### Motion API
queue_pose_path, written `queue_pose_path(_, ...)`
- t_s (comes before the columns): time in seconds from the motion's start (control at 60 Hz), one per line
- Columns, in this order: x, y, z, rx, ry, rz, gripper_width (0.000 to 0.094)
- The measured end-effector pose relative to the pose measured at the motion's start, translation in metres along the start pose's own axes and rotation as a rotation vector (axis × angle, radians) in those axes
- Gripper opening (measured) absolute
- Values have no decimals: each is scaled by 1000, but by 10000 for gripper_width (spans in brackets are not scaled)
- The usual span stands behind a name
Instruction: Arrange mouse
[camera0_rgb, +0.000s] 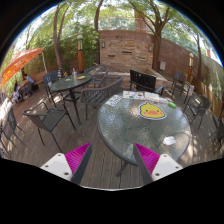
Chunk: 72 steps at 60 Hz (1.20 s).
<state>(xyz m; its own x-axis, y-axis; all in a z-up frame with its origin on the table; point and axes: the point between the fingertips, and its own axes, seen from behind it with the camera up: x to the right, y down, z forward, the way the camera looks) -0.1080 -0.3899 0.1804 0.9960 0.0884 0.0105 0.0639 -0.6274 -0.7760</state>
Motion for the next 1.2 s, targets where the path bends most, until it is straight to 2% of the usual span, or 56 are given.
queue_pose_path(0.1, 12, 19, 1, -43, 22, 26, 862)
queue_pose_path(0.133, 32, 42, -11, -56, 33, 31, 862)
queue_pose_path(0.167, 32, 38, -7, -64, 45, 36, 865)
queue_pose_path(0.183, 51, 55, -2, -62, 48, 37, 867)
queue_pose_path(0.25, 75, 60, 22, -75, 87, 38, 872)
queue_pose_path(0.283, 107, 81, 21, -68, 99, 39, 872)
queue_pose_path(0.367, 156, 86, 68, -76, 145, 50, 872)
queue_pose_path(0.4, 176, 104, 53, -66, 151, 58, 870)
queue_pose_path(0.45, 201, 111, 70, -57, 164, 74, 861)
queue_pose_path(0.6, 264, 109, 131, -39, 188, 127, 861)
queue_pose_path(0.75, 300, 106, 175, -55, 168, 191, 872)
queue_pose_path(1.117, 305, 62, 241, -60, 108, 123, 850)
queue_pose_path(1.167, 306, 61, 246, -67, 113, 87, 831)
queue_pose_path(1.2, 305, 59, 248, -63, 108, 75, 786)
